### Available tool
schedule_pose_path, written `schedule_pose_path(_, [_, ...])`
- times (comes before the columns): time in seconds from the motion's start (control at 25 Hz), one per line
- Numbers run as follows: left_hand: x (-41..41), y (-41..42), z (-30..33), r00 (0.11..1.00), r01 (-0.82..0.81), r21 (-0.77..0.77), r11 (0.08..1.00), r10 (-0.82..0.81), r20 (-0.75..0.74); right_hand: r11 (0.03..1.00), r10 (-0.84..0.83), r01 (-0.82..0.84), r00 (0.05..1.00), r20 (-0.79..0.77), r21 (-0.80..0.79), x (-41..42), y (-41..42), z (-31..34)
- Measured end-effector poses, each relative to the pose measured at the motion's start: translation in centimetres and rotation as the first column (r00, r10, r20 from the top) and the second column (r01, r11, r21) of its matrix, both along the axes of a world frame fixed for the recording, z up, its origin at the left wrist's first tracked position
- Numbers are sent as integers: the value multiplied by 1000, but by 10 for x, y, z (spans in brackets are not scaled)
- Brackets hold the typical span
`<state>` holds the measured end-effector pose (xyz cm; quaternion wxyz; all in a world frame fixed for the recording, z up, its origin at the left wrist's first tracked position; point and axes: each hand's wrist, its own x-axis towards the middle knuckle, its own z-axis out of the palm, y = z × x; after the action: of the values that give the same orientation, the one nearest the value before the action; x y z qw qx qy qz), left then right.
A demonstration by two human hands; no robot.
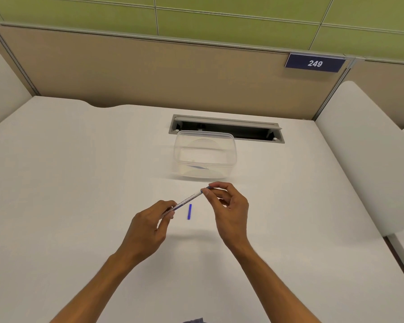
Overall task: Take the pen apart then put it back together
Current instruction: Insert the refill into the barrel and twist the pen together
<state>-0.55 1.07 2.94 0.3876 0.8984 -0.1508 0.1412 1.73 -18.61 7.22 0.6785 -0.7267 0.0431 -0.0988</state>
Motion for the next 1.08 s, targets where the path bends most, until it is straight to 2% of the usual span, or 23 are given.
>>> schedule_pose_path(0.32, [-1, 0, -3, 999, -35, 35, 999, 35, 3, 995, 64, -65, 998, -15, -77, 0, 2, -4])
schedule_pose_path(0.44, [1, 0, -4, 998, -59, -11, 998, 59, -24, 997, 31, -35, 998, -54, -72, 5, 4, -14])
schedule_pose_path(0.52, [1, 0, -4, 997, -71, -43, 997, 69, -40, 977, -8, -8, 997, -76, -212, 9, 7, -31])
schedule_pose_path(0.64, [2, 1, -5, 996, -78, -48, 996, 76, -41, 827, 15, -131, 977, -210, -547, 15, 14, -59])
schedule_pose_path(0.76, [3, 4, -7, 996, -84, -37, 996, 83, -35, 694, -20, -230, 941, -337, -682, 21, 23, -75])
schedule_pose_path(0.92, [5, 7, -8, 996, -88, 2, 996, 88, -20, 517, -25, -255, 950, -312, -817, 24, 36, -86])
schedule_pose_path(1.0, [7, 9, -8, 996, -84, 15, 996, 85, -8, 477, -22, -277, 945, -326, -834, 24, 38, -89])
schedule_pose_path(1.08, [8, 11, -7, 996, -93, 30, 995, 93, 5, 538, -31, -292, 930, -365, -791, 25, 36, -88])
